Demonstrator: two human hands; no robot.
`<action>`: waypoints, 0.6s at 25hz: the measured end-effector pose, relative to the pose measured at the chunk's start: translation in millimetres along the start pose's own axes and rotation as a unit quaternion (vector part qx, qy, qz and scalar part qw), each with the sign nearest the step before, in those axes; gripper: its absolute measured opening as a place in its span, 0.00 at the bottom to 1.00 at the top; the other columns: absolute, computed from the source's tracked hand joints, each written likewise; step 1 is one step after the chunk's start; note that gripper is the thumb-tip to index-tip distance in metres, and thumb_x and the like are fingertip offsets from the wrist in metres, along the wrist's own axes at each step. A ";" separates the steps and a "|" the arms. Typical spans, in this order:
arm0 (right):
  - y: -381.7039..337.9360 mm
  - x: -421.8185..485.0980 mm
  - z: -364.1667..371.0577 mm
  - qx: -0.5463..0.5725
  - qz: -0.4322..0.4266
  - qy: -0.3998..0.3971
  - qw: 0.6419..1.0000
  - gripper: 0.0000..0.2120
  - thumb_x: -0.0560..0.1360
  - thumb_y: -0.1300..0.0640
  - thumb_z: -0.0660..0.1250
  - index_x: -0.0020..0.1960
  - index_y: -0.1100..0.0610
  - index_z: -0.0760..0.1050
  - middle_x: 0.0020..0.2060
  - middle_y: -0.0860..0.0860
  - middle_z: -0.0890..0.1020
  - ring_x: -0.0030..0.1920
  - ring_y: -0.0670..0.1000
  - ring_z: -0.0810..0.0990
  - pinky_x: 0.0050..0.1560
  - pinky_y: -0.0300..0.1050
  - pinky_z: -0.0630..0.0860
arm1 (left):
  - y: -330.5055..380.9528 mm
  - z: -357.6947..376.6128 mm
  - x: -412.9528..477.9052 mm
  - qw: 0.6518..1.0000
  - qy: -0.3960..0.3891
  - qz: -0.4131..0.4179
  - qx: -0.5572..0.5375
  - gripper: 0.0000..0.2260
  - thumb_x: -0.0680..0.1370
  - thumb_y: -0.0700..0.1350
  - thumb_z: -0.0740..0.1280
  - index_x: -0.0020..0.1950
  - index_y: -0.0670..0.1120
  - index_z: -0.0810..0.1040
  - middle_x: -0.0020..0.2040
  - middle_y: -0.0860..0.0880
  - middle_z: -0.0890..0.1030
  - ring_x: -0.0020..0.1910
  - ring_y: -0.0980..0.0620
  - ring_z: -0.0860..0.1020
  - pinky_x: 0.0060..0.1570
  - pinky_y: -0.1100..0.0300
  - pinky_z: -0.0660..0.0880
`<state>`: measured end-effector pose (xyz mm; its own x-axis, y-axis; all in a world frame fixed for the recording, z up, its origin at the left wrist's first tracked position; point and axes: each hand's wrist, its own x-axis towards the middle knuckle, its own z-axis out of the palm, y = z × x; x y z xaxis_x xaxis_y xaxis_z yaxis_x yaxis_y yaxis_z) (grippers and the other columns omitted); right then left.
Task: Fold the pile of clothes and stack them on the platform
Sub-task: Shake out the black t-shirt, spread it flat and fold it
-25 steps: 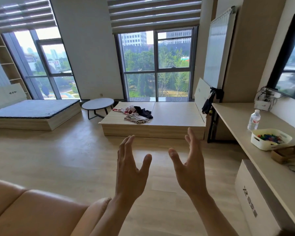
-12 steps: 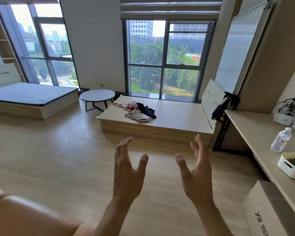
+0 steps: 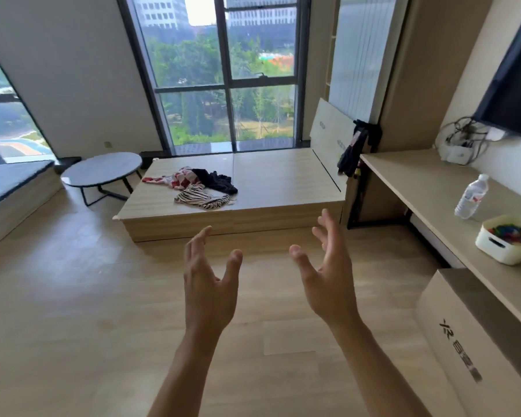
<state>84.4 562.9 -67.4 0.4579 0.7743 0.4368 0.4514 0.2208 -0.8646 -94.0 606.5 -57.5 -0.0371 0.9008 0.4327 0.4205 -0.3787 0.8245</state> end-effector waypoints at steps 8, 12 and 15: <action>98.4 145.6 59.3 0.015 0.031 0.018 0.999 0.37 0.77 0.47 0.68 0.80 0.46 0.54 0.73 0.40 0.66 0.72 0.41 0.69 0.67 0.43 0.69 | -56.6 110.8 140.9 0.999 -0.035 -0.002 0.008 0.25 0.79 0.48 0.71 0.74 0.48 0.69 0.69 0.53 0.72 0.68 0.56 0.70 0.67 0.57 0.67; 136.1 246.8 85.3 0.028 0.039 0.007 0.999 0.37 0.76 0.45 0.68 0.80 0.45 0.54 0.73 0.38 0.65 0.71 0.41 0.70 0.68 0.47 0.70 | -63.3 165.6 230.2 0.999 -0.042 0.008 0.017 0.26 0.79 0.49 0.70 0.75 0.48 0.68 0.69 0.55 0.71 0.71 0.55 0.70 0.67 0.57 0.67; 158.5 313.9 100.0 0.026 0.034 -0.006 0.999 0.37 0.78 0.47 0.69 0.80 0.45 0.54 0.73 0.38 0.65 0.71 0.41 0.70 0.68 0.46 0.69 | -70.8 204.1 290.0 0.999 -0.039 0.007 0.025 0.25 0.79 0.50 0.70 0.75 0.48 0.68 0.70 0.54 0.72 0.71 0.55 0.69 0.67 0.58 0.66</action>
<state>223.2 900.3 -92.1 0.4763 0.7958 0.3739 0.3786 0.1982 -0.9041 50.5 937.9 -64.9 0.0385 0.9096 0.4136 0.4645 -0.3828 0.7986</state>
